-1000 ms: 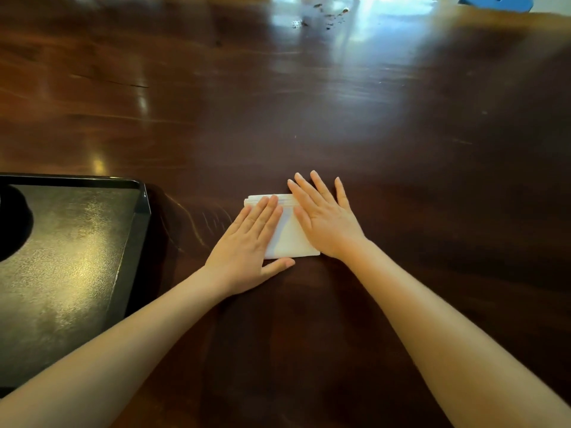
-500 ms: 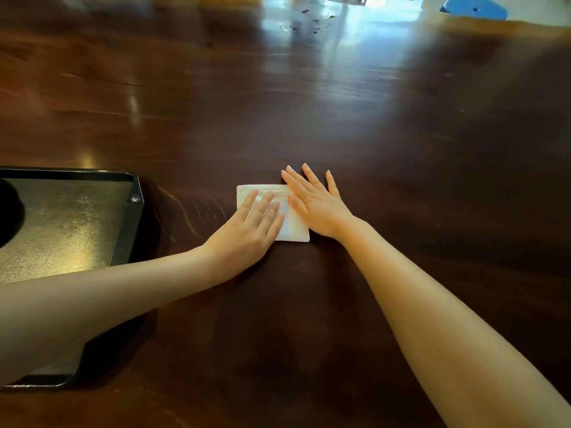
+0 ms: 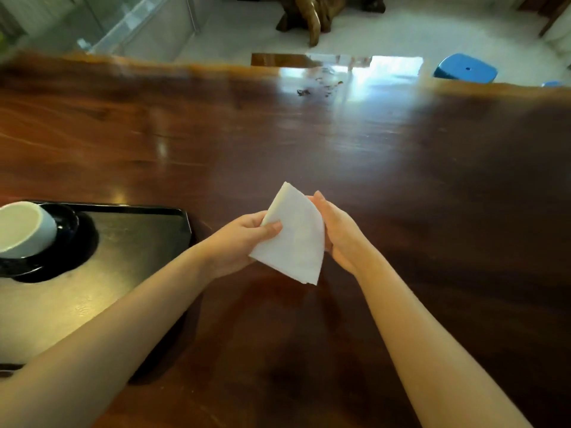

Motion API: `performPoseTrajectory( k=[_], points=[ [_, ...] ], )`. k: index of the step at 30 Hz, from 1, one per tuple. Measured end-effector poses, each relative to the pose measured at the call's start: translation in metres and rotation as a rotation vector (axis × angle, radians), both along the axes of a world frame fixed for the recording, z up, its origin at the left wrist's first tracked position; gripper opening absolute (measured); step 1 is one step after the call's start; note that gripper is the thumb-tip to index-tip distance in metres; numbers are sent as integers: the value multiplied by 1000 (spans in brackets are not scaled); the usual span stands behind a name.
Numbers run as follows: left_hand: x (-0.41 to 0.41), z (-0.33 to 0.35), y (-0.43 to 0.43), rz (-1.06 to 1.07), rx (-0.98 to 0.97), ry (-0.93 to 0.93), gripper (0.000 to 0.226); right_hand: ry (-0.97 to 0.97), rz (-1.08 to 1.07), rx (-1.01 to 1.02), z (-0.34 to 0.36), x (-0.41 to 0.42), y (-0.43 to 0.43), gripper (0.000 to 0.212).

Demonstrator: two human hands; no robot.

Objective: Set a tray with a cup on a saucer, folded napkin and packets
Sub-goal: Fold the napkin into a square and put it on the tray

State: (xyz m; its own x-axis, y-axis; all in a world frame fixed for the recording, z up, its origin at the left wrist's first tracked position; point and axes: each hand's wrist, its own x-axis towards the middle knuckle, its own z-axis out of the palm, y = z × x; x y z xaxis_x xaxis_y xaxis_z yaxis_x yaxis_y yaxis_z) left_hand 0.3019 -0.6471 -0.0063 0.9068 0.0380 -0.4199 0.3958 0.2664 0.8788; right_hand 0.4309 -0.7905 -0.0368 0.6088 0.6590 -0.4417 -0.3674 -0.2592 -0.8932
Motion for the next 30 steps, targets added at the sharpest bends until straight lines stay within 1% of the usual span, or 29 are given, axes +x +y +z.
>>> performPoseTrajectory(
  k=[2, 4, 6, 9, 10, 12, 14, 15, 16, 18, 19, 21, 23, 25, 27, 30],
  points=[
    [-14, 11, -2, 64, -152, -31, 31, 73, -54, -2, 16, -13, 5, 47],
    [-27, 21, -2, 146, -249, -51, 35, 139, -62, -2, 32, -23, 11, 47],
    [-39, 31, -1, 214, -309, -62, 40, 160, -69, 11, 51, -32, 18, 45],
    [-54, 47, 5, 302, -358, -105, 43, 130, -111, 77, 74, -47, 29, 33],
    [-59, 53, 8, 329, -370, -122, 43, 86, -119, 97, 80, -52, 34, 27],
    [-70, 62, 14, 367, -366, -150, 44, -139, -125, 67, 90, -66, 45, 21],
    [-79, 67, 19, 409, -268, -173, 44, -406, -133, 29, 94, -83, 61, 21],
    [-83, 68, 23, 461, -191, -179, 43, -502, -133, 31, 93, -91, 70, 21],
    [-87, 69, 29, 533, -108, -181, 39, -562, -132, 36, 92, -99, 79, 20],
    [-96, 66, 43, 677, 25, -179, 30, -604, -136, 27, 88, -114, 99, 18],
    [-101, 62, 52, 723, 41, -169, 25, -597, -132, 14, 86, -121, 110, 17],
    [-115, 53, 72, 771, -6, -118, 20, -541, -87, -19, 78, -136, 127, 15],
    [-133, 39, 98, 767, -120, -39, 23, -453, -18, -56, 65, -156, 143, 13],
    [-153, 24, 128, 740, -289, 46, 26, -401, 13, -80, 48, -180, 160, 9],
    [-174, 10, 156, 707, -441, 124, 25, -381, -39, -105, 33, -207, 183, 6],
    [-197, -8, 192, 711, -570, 190, 27, -330, -184, -165, 11, -239, 223, 11]
  ],
)
